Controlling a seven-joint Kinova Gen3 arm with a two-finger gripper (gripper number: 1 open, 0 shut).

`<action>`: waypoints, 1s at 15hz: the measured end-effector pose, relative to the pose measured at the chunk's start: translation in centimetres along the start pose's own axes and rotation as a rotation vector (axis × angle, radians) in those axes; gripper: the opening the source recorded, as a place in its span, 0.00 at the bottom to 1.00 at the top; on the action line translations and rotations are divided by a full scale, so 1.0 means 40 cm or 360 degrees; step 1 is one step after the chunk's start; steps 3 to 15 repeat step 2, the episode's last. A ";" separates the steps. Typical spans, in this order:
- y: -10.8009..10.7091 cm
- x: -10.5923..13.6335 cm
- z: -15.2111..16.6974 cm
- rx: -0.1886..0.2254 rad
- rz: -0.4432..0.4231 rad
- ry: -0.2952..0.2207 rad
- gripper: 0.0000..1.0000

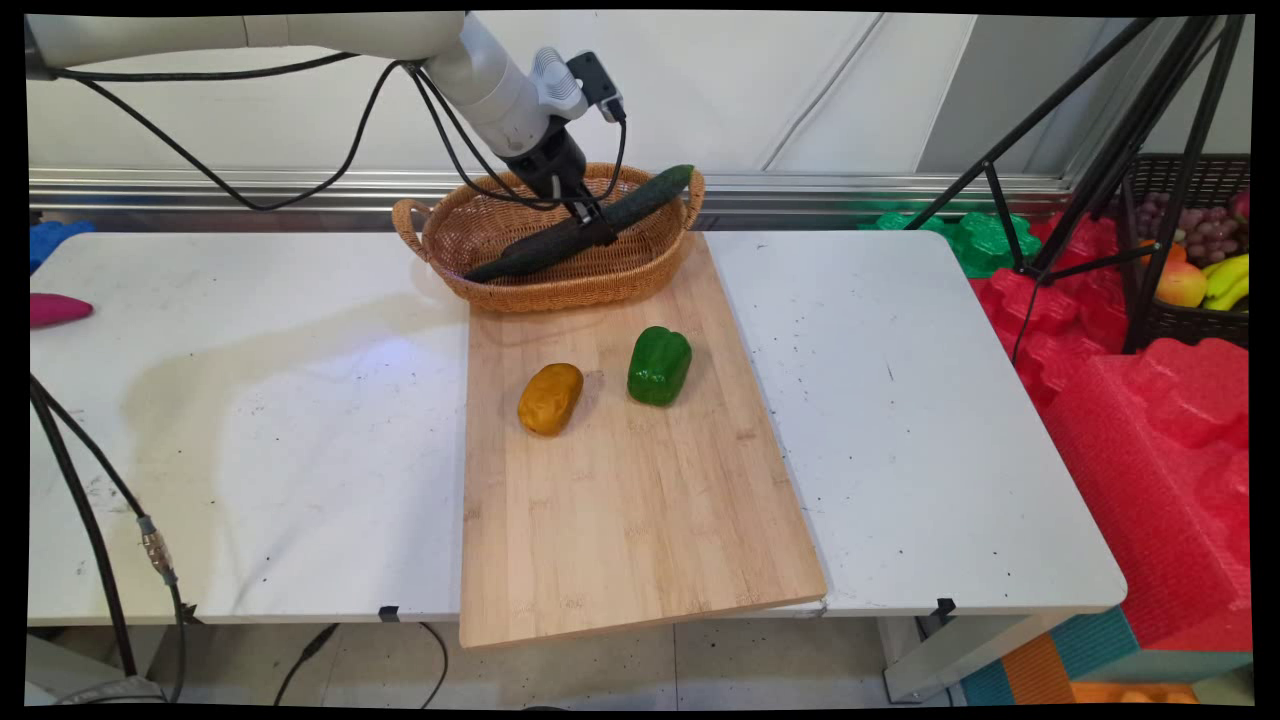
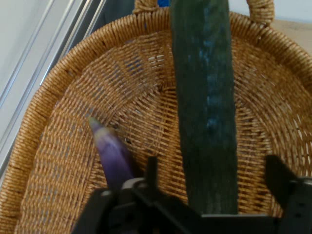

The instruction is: Place the picked object in the vegetable basket

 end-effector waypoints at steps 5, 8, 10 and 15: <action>0.004 0.001 -0.005 0.0000 0.0010 -0.0002 1.00; 0.004 0.001 -0.005 0.0000 0.0010 -0.0002 1.00; 0.004 0.001 -0.005 0.0000 0.0010 -0.0002 1.00; 0.004 0.001 -0.005 0.0000 0.0010 -0.0002 1.00</action>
